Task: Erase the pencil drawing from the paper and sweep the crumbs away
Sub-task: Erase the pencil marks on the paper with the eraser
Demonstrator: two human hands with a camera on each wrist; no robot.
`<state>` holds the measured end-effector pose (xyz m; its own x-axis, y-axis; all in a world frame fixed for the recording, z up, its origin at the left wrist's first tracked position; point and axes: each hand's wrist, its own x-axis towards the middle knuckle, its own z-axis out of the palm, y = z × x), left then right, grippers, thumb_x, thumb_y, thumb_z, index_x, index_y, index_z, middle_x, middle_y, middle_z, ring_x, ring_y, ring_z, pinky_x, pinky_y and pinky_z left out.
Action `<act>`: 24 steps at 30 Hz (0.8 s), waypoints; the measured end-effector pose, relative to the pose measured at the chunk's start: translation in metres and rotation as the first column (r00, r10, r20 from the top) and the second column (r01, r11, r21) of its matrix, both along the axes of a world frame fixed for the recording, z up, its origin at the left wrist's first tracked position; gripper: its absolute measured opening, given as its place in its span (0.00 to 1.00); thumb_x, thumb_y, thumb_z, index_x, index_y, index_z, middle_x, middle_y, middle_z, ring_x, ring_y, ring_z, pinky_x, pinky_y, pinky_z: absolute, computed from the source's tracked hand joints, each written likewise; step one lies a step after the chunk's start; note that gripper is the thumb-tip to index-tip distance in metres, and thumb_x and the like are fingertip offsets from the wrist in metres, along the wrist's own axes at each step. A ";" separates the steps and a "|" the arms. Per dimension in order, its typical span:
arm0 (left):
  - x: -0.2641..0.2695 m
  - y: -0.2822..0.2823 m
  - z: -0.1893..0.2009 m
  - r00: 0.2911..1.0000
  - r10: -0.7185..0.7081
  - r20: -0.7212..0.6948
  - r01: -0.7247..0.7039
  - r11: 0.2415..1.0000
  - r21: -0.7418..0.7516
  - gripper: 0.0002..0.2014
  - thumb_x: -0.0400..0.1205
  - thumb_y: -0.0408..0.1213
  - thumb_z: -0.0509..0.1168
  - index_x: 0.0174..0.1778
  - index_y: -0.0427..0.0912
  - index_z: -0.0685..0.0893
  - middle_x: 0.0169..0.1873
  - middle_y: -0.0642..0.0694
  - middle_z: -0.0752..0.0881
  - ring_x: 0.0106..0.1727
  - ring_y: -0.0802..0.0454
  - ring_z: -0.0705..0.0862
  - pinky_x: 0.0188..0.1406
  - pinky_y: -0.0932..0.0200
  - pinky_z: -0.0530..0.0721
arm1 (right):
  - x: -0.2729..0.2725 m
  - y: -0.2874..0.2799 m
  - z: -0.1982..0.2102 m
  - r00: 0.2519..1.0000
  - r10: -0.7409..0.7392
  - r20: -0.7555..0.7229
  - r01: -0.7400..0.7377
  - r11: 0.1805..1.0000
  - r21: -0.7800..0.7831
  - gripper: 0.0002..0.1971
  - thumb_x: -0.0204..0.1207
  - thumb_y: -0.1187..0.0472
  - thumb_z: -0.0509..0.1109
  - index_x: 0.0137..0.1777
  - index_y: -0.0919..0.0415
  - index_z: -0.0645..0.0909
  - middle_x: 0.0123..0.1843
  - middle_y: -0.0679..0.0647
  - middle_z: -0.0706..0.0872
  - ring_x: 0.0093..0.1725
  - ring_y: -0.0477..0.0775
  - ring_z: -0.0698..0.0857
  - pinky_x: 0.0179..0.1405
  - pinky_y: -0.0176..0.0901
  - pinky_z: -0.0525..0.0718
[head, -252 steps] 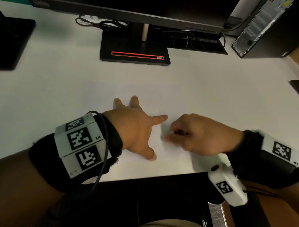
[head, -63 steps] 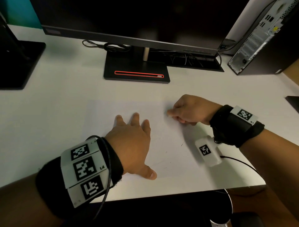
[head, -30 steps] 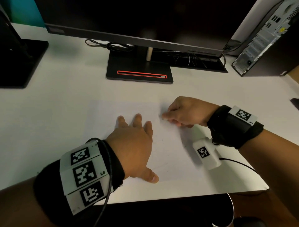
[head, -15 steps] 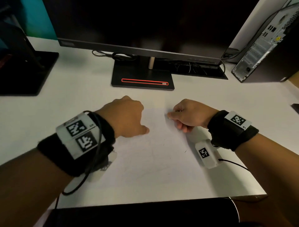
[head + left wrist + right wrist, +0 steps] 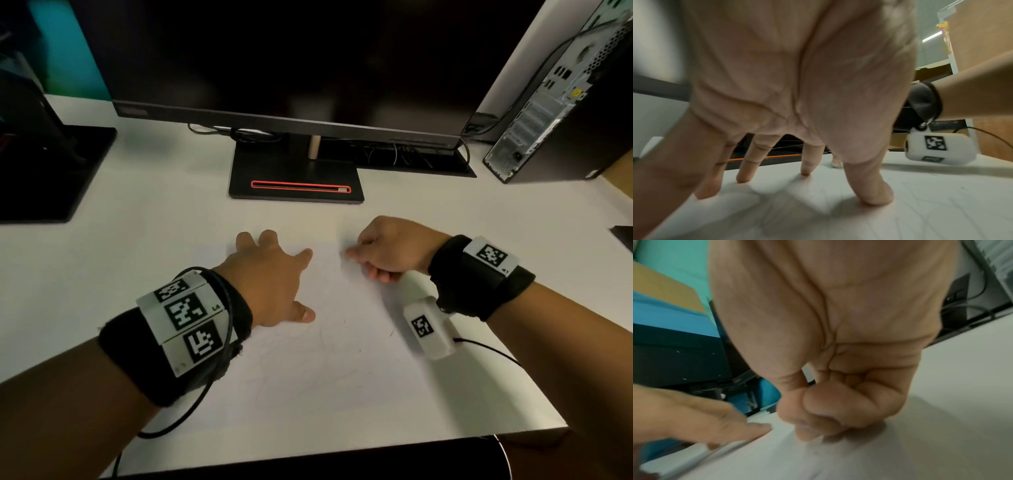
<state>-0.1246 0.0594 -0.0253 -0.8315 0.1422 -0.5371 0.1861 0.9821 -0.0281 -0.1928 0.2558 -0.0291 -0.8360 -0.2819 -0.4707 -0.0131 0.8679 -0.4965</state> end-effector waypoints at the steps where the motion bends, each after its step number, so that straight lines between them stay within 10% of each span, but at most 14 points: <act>1: 0.000 0.001 0.000 1.000 -0.009 -0.004 0.009 1.000 -0.015 0.47 0.79 0.70 0.59 0.87 0.59 0.43 0.76 0.36 0.59 0.74 0.31 0.62 0.55 0.48 0.76 | -0.001 0.000 0.000 1.000 -0.008 -0.012 0.008 1.000 0.003 0.21 0.87 0.52 0.68 0.34 0.62 0.84 0.33 0.58 0.90 0.29 0.56 0.83 0.28 0.42 0.84; 24: -0.001 -0.001 -0.005 1.000 -0.030 -0.007 0.030 0.999 -0.013 0.47 0.79 0.70 0.60 0.87 0.57 0.43 0.80 0.34 0.50 0.75 0.27 0.58 0.60 0.42 0.78 | -0.019 -0.009 0.002 1.000 0.003 0.018 -0.004 0.999 0.050 0.19 0.86 0.51 0.70 0.35 0.60 0.86 0.30 0.55 0.86 0.27 0.51 0.79 0.25 0.40 0.80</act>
